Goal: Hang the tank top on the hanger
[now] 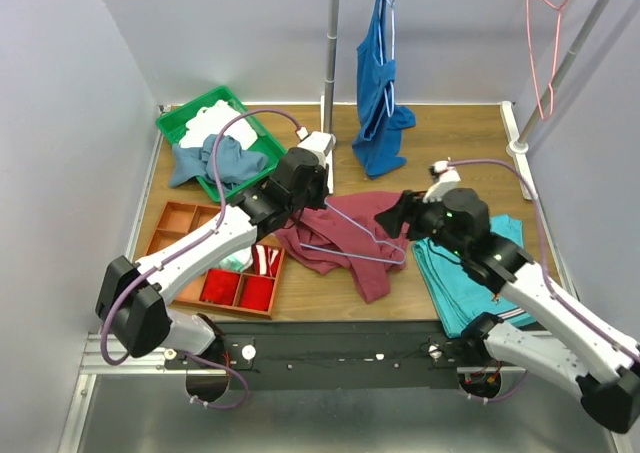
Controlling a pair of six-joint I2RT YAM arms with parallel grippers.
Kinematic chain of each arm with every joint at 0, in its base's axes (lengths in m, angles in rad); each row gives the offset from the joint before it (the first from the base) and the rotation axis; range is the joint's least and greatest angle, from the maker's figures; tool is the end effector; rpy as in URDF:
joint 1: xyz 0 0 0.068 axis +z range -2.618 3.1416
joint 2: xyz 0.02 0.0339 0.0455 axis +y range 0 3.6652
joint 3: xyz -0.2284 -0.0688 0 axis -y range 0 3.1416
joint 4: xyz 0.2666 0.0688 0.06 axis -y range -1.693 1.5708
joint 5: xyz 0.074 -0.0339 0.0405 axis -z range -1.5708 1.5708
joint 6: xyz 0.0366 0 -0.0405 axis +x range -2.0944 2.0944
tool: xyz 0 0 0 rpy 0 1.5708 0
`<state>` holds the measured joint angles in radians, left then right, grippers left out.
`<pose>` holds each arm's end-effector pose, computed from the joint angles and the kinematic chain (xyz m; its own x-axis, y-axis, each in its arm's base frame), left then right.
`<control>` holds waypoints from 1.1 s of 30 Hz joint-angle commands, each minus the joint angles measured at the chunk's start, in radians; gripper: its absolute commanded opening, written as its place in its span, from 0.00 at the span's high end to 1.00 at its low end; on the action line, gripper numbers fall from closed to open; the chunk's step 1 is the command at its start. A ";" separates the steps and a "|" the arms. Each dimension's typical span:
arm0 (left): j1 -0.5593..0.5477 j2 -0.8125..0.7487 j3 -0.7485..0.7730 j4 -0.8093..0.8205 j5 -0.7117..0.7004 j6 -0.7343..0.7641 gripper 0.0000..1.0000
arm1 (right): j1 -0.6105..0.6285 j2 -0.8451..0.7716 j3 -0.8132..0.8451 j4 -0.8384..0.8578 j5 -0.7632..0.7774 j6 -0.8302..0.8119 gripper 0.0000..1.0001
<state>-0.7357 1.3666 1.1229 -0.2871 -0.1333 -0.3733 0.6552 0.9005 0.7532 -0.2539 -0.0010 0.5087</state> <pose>0.2568 -0.2259 0.2752 -0.5610 0.0203 -0.8275 0.4034 0.8797 -0.2519 0.2002 0.1539 0.2695 -0.5676 0.1781 -0.8038 -0.3820 0.8079 0.4487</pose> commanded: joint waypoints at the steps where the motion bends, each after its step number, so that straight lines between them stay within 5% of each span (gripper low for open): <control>1: 0.001 0.063 0.084 -0.046 -0.178 -0.012 1.00 | 0.006 -0.139 0.038 -0.160 0.208 0.033 0.24; 11: -0.001 0.181 0.179 -0.086 -0.270 -0.009 1.00 | 0.006 -0.137 -0.038 -0.229 -0.089 0.013 0.28; 21: -0.022 0.183 0.225 -0.101 -0.201 -0.067 1.00 | 0.006 -0.141 0.020 -0.300 -0.027 0.021 0.28; 33: -0.045 0.236 0.351 -0.265 -0.429 -0.024 1.00 | 0.007 -0.035 0.014 -0.263 -0.189 -0.026 0.30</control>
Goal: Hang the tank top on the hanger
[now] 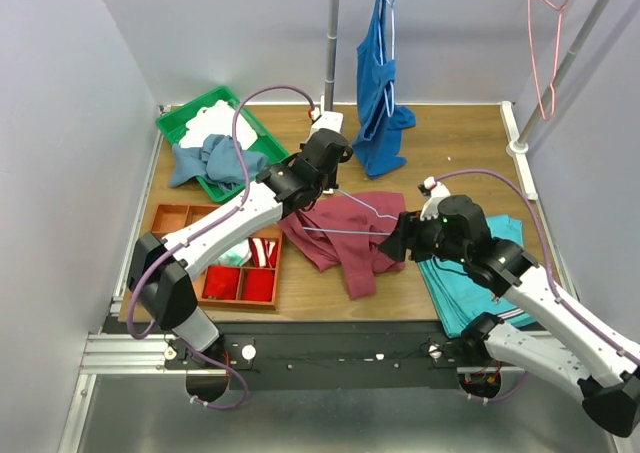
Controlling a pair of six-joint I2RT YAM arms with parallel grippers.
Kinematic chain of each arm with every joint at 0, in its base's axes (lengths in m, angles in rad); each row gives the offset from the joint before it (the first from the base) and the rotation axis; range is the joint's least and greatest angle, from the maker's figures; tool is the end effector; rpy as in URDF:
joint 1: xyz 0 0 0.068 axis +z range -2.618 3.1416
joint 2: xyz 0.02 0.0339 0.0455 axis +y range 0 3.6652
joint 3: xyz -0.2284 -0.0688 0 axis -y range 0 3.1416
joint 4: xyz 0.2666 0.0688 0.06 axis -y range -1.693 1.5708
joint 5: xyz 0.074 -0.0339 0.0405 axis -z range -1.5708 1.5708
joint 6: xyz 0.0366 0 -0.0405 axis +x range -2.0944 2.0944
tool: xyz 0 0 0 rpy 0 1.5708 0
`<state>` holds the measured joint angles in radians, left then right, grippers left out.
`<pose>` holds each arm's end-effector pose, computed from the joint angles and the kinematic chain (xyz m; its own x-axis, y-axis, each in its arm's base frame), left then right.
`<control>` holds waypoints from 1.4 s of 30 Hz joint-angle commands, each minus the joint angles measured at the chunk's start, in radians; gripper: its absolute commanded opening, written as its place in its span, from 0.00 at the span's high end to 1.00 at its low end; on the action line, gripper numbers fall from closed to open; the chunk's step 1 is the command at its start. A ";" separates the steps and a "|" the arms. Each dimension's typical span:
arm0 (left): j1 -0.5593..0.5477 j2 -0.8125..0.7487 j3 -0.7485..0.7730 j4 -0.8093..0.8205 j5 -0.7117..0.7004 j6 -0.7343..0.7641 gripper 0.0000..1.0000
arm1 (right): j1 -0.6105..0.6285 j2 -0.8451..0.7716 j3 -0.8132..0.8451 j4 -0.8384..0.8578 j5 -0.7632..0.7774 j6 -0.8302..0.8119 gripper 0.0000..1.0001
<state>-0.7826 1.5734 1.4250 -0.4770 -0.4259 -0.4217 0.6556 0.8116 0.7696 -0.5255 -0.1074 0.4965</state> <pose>0.2802 -0.2573 0.2990 -0.5444 0.0157 -0.8387 0.1993 0.9736 -0.1112 0.1758 0.1401 0.2686 -0.6975 0.0610 -0.7140 -0.3930 0.8006 0.4523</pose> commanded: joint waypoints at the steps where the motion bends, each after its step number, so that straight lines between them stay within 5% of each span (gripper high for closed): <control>1: 0.002 0.034 0.052 -0.078 -0.145 0.029 1.00 | 0.013 0.063 -0.009 0.036 -0.092 -0.007 0.30; 8: 0.002 0.057 0.045 -0.092 -0.163 0.029 1.00 | 0.111 0.165 -0.078 0.191 -0.083 0.051 0.31; 19: 0.002 0.043 0.022 -0.095 -0.146 0.024 1.00 | 0.409 0.474 -0.015 0.256 0.267 0.135 0.34; 24: 0.002 0.033 0.002 -0.080 -0.131 0.024 1.00 | 0.467 0.596 0.023 0.248 0.440 0.171 0.34; 34: 0.002 0.027 -0.014 -0.072 -0.128 0.034 1.00 | 0.532 0.773 0.103 0.213 0.549 0.229 0.35; 42: 0.009 0.008 -0.021 -0.072 -0.128 0.044 1.00 | 0.533 0.739 0.080 0.130 0.666 0.313 0.56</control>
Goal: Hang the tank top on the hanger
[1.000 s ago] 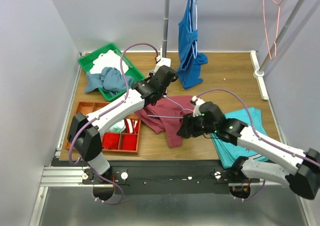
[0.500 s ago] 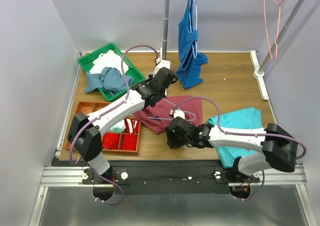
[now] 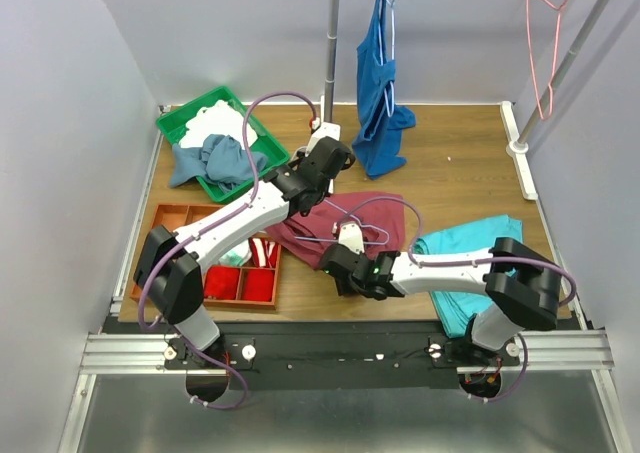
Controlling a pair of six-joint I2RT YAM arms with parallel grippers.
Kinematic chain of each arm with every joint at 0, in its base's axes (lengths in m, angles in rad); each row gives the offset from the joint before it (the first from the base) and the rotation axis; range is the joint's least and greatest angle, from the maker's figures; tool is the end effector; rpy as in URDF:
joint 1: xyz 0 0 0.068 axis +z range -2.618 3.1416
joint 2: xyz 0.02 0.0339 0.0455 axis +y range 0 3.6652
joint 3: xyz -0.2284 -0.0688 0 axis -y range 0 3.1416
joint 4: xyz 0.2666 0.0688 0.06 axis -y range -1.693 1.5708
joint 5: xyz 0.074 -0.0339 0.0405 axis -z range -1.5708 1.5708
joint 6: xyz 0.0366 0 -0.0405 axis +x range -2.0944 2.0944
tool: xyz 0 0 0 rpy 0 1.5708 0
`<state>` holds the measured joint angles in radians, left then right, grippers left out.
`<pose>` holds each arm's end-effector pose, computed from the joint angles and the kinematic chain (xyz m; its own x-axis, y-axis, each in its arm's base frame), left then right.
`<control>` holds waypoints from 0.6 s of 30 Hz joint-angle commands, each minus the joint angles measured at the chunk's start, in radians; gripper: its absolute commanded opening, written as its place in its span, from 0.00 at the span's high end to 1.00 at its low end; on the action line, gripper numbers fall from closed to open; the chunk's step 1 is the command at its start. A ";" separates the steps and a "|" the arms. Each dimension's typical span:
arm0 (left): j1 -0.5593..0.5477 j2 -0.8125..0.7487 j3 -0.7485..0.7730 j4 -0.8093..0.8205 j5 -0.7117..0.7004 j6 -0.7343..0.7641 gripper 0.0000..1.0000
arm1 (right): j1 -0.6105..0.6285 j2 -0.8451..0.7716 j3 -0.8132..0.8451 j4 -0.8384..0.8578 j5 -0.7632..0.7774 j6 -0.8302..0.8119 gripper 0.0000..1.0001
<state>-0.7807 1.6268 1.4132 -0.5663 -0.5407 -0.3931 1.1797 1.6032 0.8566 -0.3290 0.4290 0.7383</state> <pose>0.2839 -0.2547 0.2696 -0.5930 0.1252 -0.7954 0.1258 0.9901 0.0620 0.1341 0.2852 0.1104 -0.7632 -0.2453 -0.5978 -0.3403 0.9390 0.0491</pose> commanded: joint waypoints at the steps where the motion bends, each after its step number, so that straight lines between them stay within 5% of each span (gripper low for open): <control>1: 0.008 -0.047 -0.010 0.016 -0.012 0.016 1.00 | 0.011 -0.072 -0.010 -0.077 0.135 0.076 0.56; 8: 0.011 -0.065 -0.020 0.016 0.001 0.016 1.00 | 0.008 -0.207 -0.070 -0.058 0.136 0.076 0.68; 18: 0.012 -0.084 -0.036 0.013 0.015 0.013 1.00 | 0.009 -0.209 -0.114 0.007 0.065 0.084 0.68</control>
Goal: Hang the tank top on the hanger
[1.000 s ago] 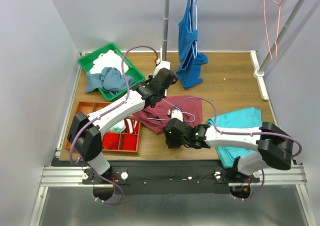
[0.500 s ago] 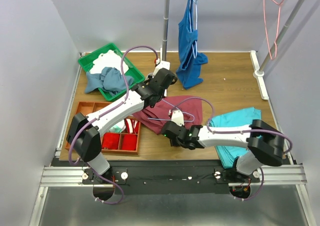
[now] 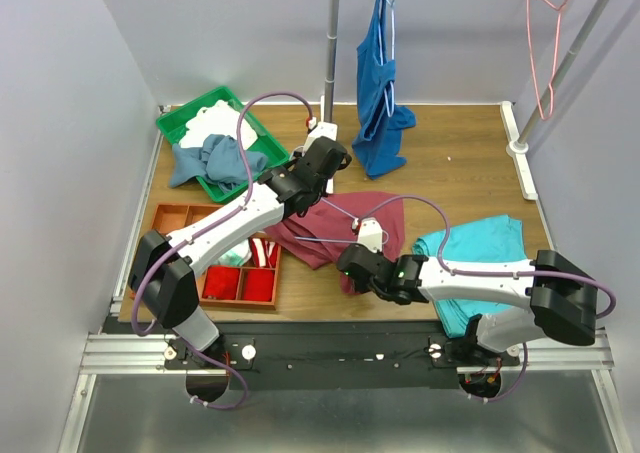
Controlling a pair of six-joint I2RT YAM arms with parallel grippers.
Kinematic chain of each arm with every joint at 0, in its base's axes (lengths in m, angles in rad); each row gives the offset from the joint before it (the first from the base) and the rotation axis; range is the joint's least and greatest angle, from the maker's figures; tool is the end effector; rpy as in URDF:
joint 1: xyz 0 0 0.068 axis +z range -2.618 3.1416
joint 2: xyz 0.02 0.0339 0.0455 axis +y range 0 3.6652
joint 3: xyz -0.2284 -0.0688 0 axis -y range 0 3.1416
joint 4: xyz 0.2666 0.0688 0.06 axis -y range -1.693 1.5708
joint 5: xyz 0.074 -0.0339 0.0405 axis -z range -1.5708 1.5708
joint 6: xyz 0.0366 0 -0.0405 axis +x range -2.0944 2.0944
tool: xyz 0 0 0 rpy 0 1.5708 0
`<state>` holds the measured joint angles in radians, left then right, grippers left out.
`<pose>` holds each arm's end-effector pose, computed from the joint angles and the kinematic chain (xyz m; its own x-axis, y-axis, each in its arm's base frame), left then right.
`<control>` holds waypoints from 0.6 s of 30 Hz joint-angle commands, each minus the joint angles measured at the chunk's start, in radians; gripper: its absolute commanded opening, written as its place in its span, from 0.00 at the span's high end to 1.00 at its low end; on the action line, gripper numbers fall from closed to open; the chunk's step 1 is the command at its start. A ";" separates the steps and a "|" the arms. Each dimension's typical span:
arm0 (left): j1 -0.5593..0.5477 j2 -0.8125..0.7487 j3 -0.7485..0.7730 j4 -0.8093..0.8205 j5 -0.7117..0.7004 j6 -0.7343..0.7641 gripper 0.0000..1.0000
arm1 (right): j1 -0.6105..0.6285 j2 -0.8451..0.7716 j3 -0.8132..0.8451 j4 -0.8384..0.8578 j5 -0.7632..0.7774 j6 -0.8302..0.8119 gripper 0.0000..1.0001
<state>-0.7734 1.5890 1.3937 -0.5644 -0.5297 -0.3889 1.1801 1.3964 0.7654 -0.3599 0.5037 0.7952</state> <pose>0.2804 -0.2480 0.2763 -0.5852 0.1140 -0.8028 0.1284 0.9906 0.0471 0.1264 0.2606 0.1409 -0.7293 -0.1288 -0.6719 -0.2690 0.9570 0.1085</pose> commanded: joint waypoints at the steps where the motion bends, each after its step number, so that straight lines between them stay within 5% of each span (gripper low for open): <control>1: 0.005 -0.049 -0.019 0.012 0.005 0.007 1.00 | 0.009 -0.002 -0.026 0.053 -0.019 0.026 0.68; 8: 0.005 -0.058 -0.033 0.014 0.013 0.002 1.00 | 0.009 0.029 -0.038 0.151 -0.105 0.018 0.65; 18: 0.005 -0.077 -0.047 0.014 0.013 0.007 1.00 | 0.007 0.081 -0.017 0.084 -0.041 0.047 0.63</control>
<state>-0.7734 1.5593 1.3556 -0.5636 -0.5167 -0.3889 1.1809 1.4727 0.7422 -0.2497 0.4225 0.8097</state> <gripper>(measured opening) 0.022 0.376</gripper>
